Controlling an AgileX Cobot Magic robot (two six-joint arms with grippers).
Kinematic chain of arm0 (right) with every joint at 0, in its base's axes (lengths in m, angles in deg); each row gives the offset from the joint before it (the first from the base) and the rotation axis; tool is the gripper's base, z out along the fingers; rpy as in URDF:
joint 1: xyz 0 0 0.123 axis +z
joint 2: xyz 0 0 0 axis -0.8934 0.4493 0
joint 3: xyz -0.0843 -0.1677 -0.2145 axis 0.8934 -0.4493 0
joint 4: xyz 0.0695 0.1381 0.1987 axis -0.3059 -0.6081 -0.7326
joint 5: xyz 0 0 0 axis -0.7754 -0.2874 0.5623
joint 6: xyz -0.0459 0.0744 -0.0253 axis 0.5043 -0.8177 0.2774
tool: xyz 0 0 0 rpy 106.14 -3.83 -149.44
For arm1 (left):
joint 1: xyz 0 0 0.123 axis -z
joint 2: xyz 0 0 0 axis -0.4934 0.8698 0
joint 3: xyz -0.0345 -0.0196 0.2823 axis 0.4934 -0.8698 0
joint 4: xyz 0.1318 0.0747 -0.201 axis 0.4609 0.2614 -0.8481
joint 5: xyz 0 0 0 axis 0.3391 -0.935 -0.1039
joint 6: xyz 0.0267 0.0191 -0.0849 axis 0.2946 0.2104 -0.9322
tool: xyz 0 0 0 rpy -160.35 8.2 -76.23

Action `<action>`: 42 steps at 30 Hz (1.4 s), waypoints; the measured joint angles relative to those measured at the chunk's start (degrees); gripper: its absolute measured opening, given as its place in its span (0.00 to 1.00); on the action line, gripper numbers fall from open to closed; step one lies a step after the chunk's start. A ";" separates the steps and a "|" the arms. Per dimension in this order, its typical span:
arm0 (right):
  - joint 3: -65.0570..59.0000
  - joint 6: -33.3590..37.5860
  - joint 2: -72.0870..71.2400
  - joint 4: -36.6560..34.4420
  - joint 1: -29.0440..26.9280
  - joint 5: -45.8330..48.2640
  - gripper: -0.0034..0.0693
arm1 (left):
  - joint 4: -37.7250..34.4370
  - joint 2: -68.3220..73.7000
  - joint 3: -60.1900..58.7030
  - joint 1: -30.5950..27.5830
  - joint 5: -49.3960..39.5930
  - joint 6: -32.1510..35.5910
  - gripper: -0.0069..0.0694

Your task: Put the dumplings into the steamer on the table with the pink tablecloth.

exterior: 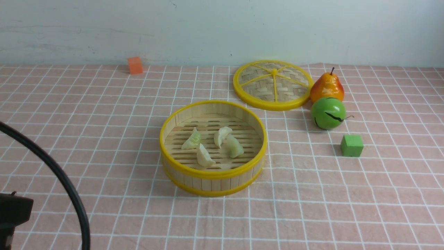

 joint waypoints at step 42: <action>0.00 0.00 0.00 0.00 0.00 0.00 0.07 | 5.94 -16.39 -13.66 -7.81 23.54 -6.71 0.07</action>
